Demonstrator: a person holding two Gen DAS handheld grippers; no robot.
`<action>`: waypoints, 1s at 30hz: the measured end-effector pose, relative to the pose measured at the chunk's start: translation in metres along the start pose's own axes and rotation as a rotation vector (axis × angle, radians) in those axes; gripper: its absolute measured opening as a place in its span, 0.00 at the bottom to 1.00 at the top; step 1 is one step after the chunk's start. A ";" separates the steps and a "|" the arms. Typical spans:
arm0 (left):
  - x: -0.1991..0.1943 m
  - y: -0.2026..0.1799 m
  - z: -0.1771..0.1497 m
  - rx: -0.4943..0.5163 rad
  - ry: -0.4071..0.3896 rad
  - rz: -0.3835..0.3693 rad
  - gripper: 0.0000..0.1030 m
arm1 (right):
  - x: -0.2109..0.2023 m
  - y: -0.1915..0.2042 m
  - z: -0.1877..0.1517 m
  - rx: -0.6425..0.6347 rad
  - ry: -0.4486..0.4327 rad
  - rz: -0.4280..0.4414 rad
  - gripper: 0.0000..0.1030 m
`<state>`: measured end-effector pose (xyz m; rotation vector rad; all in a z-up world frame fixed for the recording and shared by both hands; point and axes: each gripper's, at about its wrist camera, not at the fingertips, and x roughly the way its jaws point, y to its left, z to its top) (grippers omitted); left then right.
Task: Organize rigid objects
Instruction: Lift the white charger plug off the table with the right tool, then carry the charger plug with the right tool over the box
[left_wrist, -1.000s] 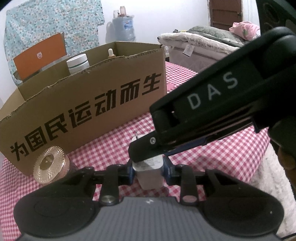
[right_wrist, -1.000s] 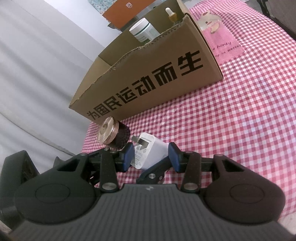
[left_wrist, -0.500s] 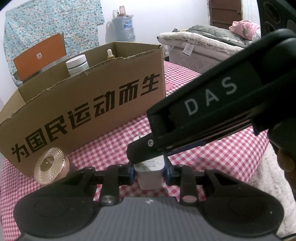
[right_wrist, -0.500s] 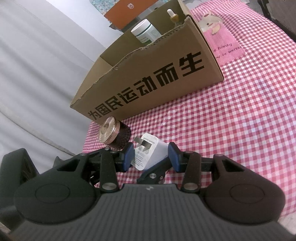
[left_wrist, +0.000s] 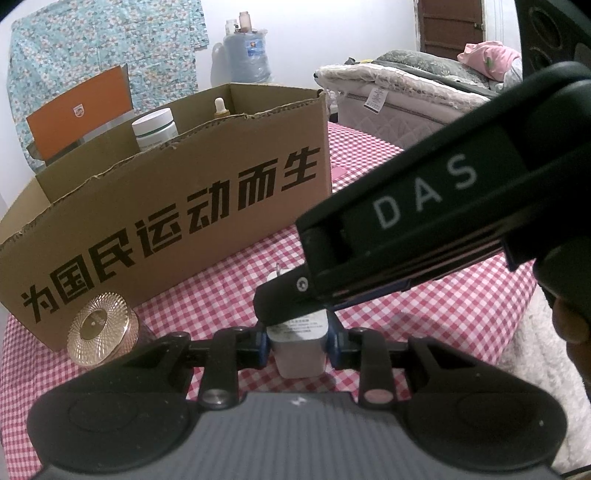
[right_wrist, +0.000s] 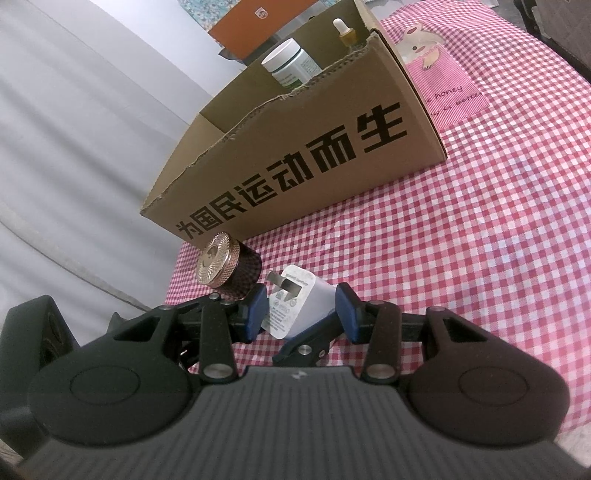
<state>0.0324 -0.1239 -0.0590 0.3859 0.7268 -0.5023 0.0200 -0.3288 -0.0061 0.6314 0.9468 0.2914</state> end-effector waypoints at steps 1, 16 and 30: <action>0.000 0.000 0.000 0.000 0.001 0.001 0.30 | 0.000 0.000 0.000 0.001 0.000 0.000 0.40; 0.001 -0.001 0.001 -0.013 -0.002 0.004 0.28 | 0.000 0.001 -0.002 -0.001 -0.007 0.002 0.39; -0.040 0.006 0.018 -0.030 -0.093 0.053 0.28 | -0.020 0.037 0.008 -0.088 -0.084 0.032 0.38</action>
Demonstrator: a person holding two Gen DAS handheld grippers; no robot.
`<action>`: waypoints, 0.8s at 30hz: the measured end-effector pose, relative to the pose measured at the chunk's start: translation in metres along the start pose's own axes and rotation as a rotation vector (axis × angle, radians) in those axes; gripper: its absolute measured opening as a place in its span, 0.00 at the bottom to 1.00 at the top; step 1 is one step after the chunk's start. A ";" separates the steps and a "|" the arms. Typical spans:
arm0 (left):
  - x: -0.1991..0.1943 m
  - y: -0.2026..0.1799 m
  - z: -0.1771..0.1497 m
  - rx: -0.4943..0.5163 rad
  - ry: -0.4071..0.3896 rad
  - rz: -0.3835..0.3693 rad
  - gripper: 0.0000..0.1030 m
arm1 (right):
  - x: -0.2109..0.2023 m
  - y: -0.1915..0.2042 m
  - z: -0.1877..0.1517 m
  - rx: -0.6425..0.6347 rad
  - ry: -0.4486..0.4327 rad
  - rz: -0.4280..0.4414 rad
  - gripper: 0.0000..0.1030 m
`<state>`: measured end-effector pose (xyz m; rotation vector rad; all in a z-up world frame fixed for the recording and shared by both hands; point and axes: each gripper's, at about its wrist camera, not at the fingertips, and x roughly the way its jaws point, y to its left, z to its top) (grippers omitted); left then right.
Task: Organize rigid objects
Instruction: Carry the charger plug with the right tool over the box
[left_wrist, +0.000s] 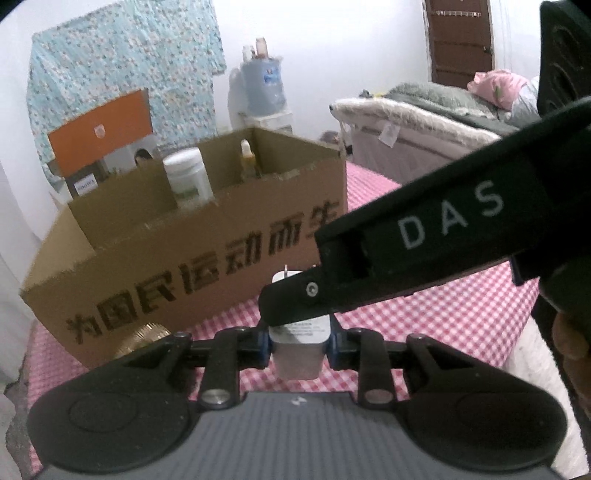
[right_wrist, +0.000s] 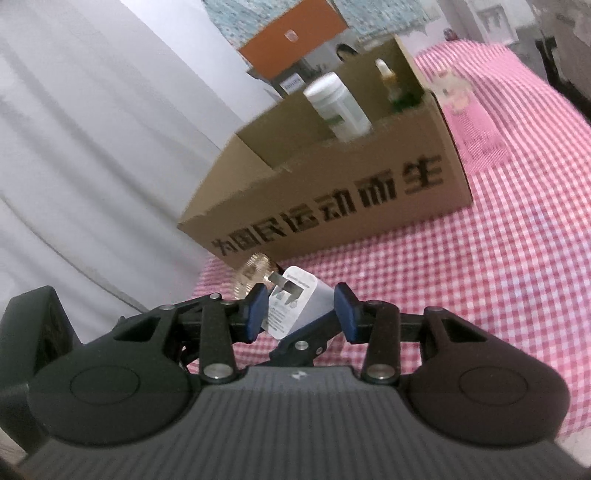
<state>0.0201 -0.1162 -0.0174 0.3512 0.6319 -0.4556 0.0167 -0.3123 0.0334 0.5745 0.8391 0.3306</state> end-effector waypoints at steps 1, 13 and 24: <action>-0.003 0.001 0.003 -0.002 -0.007 0.005 0.28 | -0.002 0.004 0.002 -0.011 -0.009 0.004 0.38; -0.028 0.032 0.061 -0.012 -0.098 0.110 0.28 | -0.007 0.044 0.062 -0.138 -0.093 0.095 0.38; 0.044 0.122 0.136 -0.217 0.096 0.008 0.28 | 0.063 0.047 0.185 -0.156 0.062 0.113 0.38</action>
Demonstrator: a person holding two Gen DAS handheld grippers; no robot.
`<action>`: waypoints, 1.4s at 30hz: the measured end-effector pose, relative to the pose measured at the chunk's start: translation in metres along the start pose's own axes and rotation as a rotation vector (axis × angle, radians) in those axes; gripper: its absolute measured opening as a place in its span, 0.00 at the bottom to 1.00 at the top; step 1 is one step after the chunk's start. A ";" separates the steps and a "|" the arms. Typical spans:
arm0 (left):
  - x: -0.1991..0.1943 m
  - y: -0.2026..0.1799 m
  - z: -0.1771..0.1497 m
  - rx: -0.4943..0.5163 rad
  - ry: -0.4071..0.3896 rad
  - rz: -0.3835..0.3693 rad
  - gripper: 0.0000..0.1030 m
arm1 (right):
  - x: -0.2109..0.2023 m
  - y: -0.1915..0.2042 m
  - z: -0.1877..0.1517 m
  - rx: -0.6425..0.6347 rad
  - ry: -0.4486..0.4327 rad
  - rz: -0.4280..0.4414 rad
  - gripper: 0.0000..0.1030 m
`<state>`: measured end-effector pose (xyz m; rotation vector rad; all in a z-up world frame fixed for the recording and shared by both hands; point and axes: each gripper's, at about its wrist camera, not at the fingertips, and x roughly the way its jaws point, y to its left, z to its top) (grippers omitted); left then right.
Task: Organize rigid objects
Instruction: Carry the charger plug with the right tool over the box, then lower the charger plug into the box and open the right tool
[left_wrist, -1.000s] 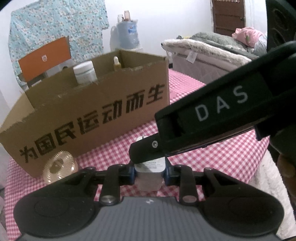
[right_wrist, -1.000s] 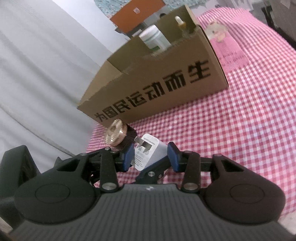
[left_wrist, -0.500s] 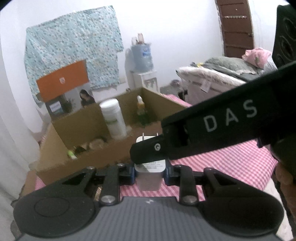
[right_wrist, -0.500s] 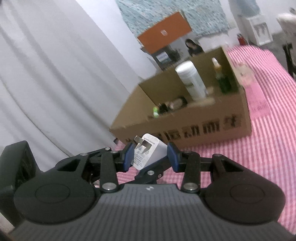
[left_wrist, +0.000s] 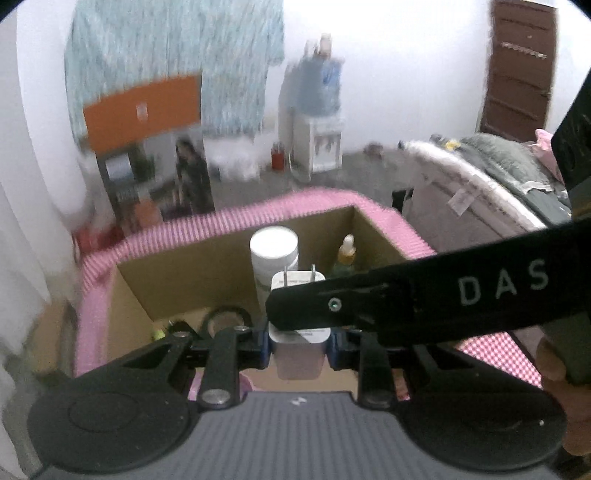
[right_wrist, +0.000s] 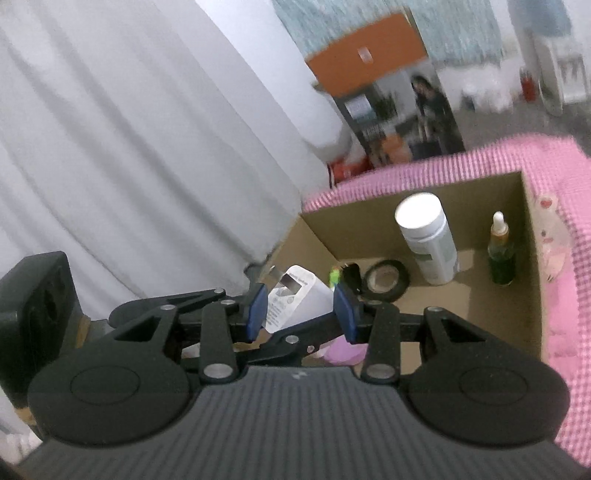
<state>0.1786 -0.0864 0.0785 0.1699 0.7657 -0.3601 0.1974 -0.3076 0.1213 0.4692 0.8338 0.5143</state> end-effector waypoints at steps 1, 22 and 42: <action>0.011 0.007 0.003 -0.016 0.026 -0.008 0.28 | 0.010 -0.008 0.007 0.016 0.027 -0.004 0.38; 0.128 0.036 -0.008 -0.212 0.376 -0.095 0.28 | 0.111 -0.095 0.006 0.149 0.321 -0.130 0.40; 0.042 0.017 -0.003 -0.092 0.147 -0.060 0.79 | 0.014 -0.053 0.002 0.074 -0.034 -0.048 0.72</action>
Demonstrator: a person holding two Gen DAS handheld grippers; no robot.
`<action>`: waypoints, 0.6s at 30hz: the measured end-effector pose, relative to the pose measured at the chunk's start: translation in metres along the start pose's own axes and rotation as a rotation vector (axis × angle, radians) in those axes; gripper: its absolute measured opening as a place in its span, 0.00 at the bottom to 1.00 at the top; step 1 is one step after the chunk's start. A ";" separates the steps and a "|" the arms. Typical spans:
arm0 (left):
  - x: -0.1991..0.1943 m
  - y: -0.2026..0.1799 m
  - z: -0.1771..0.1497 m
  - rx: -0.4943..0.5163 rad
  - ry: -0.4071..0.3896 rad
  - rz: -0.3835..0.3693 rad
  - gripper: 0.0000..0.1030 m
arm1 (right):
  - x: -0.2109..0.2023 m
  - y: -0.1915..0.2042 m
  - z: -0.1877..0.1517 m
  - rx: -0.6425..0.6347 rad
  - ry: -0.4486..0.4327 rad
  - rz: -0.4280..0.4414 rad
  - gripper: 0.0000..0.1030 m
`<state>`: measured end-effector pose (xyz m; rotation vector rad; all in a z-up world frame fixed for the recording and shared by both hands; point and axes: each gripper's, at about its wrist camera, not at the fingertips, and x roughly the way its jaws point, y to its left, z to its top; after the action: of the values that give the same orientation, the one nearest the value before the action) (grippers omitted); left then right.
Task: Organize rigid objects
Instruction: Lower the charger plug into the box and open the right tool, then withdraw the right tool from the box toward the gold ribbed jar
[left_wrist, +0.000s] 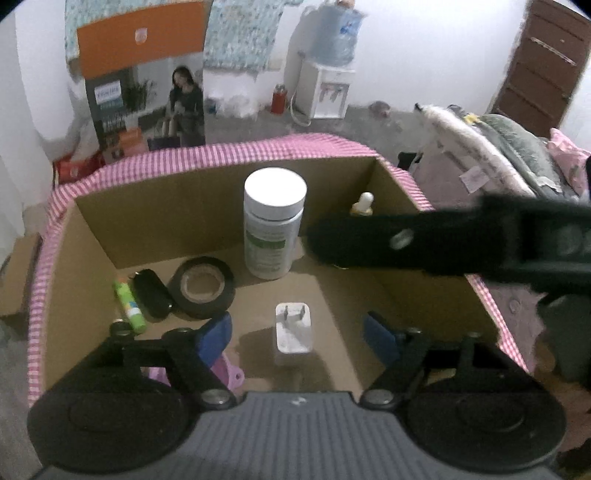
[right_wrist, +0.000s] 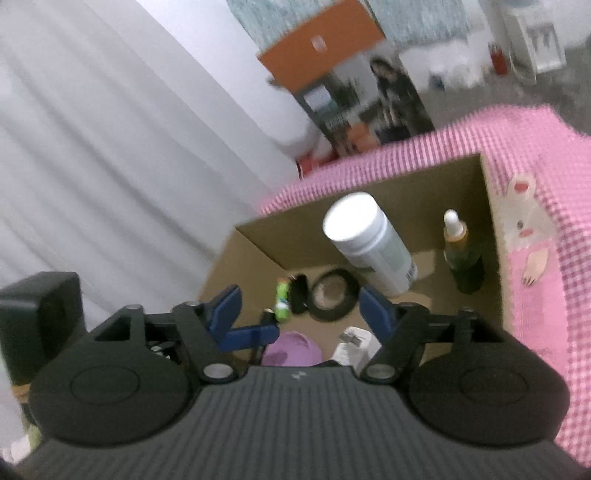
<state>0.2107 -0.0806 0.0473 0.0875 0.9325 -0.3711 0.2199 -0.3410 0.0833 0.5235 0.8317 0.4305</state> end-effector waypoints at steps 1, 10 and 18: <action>-0.007 -0.002 -0.003 0.011 -0.010 0.003 0.80 | -0.011 0.004 -0.004 -0.008 -0.032 0.001 0.74; -0.068 -0.004 -0.049 0.064 -0.117 0.032 0.89 | -0.086 0.033 -0.047 -0.057 -0.188 0.007 0.84; -0.086 0.008 -0.098 0.074 -0.111 0.059 0.91 | -0.098 0.038 -0.094 -0.022 -0.185 -0.004 0.89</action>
<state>0.0918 -0.0264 0.0563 0.1603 0.8049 -0.3520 0.0818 -0.3402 0.1098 0.5331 0.6499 0.3808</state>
